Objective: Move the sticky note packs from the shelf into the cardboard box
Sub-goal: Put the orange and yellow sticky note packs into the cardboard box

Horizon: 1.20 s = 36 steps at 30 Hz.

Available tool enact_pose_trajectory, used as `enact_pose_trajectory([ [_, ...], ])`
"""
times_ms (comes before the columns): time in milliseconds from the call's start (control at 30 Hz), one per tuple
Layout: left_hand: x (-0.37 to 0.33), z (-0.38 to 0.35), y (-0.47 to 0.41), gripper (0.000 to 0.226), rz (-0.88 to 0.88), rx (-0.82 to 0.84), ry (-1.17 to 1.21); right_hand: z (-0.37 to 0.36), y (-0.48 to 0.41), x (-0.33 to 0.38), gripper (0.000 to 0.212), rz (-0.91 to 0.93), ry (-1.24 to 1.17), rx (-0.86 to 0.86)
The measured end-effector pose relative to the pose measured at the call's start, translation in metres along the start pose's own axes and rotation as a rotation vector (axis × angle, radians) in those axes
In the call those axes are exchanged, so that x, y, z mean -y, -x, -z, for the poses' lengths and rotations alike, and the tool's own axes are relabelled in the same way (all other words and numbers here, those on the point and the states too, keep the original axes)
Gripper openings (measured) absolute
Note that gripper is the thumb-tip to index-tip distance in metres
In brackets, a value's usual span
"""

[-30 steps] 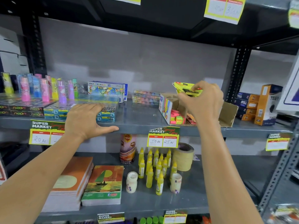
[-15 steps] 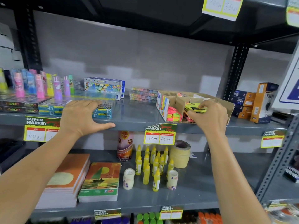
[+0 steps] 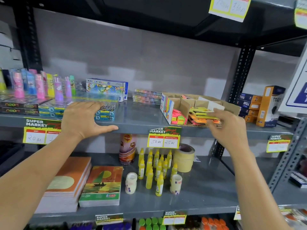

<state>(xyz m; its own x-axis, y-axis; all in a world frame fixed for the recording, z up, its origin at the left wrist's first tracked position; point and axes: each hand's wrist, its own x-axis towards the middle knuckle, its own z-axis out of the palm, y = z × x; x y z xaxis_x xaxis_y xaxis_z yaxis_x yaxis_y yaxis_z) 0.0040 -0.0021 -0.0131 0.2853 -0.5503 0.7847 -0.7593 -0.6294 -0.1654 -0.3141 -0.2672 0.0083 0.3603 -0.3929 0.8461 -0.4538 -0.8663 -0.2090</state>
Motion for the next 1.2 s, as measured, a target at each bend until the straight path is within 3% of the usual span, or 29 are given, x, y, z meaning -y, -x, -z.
enact_pose_trajectory([
  [267,-0.003,0.002,-0.001,0.101,-0.013,0.006,-0.025,-0.029,0.012,-0.009,0.018,-0.074,-0.017,-0.066],
  [533,-0.001,0.000,0.001,0.101,0.011,-0.007,0.004,-0.027,0.014,-0.020,0.020,-0.002,-0.058,-0.181],
  [800,-0.001,0.001,0.000,0.102,0.006,0.006,-0.009,-0.024,0.014,-0.024,0.020,0.064,0.074,-0.043],
  [1200,-0.002,0.002,0.000,0.103,0.011,0.019,-0.020,-0.028,-0.007,-0.017,0.012,0.130,0.090,-0.115],
])
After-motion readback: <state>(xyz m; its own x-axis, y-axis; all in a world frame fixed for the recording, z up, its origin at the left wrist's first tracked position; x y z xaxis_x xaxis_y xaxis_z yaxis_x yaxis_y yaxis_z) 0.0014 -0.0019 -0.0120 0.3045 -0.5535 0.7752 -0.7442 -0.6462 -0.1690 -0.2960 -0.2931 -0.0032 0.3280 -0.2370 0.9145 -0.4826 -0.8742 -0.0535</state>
